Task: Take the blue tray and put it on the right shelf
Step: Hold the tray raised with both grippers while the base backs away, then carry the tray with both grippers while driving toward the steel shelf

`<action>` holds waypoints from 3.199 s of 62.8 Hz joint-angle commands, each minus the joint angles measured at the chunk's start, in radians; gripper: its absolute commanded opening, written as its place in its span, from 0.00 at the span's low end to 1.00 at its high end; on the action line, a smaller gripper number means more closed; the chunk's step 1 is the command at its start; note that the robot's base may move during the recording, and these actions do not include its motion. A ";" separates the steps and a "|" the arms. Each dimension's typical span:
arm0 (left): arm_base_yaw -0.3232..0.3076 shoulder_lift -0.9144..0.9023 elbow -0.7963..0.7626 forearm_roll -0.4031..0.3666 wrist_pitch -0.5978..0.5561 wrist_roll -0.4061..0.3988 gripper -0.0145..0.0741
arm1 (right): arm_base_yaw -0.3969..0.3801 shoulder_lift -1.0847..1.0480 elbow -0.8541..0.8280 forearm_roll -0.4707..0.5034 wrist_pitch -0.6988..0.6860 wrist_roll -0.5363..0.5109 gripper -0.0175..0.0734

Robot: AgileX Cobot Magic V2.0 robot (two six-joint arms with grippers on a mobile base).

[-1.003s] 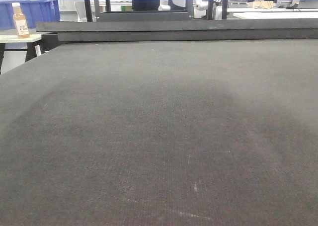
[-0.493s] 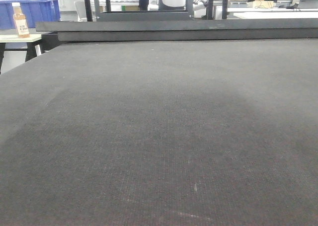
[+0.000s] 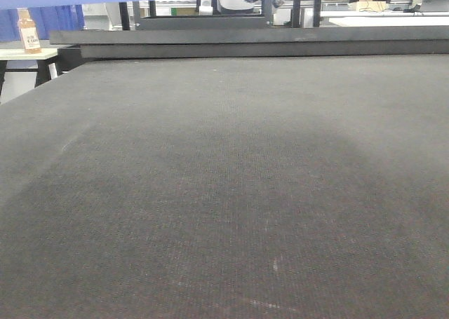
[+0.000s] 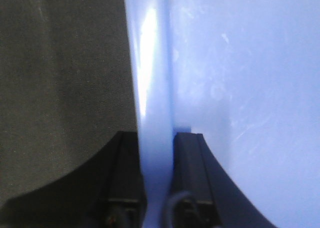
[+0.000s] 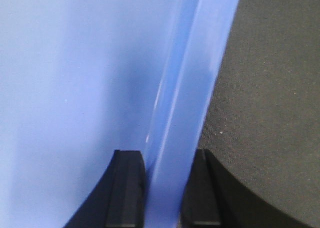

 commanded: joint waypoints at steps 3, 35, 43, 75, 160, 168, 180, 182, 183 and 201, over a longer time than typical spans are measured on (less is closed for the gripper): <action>-0.010 -0.021 -0.022 0.006 0.103 0.022 0.11 | 0.001 -0.022 -0.029 -0.047 -0.055 -0.027 0.25; -0.010 -0.021 -0.022 0.006 0.103 0.022 0.11 | 0.001 -0.022 -0.029 -0.047 -0.055 -0.027 0.25; -0.010 -0.021 -0.022 0.006 0.103 0.022 0.11 | 0.001 -0.022 -0.029 -0.047 -0.055 -0.027 0.25; -0.010 -0.021 -0.022 -0.004 0.103 0.022 0.11 | 0.001 -0.022 -0.029 -0.047 -0.055 -0.027 0.25; -0.010 -0.021 -0.022 -0.040 0.103 0.022 0.11 | 0.001 -0.022 -0.029 -0.047 -0.055 -0.027 0.25; -0.010 -0.021 -0.022 -0.040 0.103 0.022 0.11 | 0.001 -0.022 -0.029 -0.047 -0.055 -0.027 0.25; -0.010 -0.021 -0.022 -0.040 0.103 0.022 0.11 | 0.001 -0.022 -0.029 -0.047 -0.055 -0.027 0.25; -0.010 -0.021 -0.022 -0.040 0.103 0.022 0.11 | 0.001 -0.022 -0.029 -0.047 -0.055 -0.027 0.25; -0.010 -0.021 -0.022 -0.040 0.103 0.022 0.11 | 0.001 -0.022 -0.029 -0.047 -0.055 -0.027 0.25; -0.010 -0.021 -0.022 -0.040 0.103 0.022 0.11 | 0.001 -0.022 -0.029 -0.047 -0.055 -0.027 0.25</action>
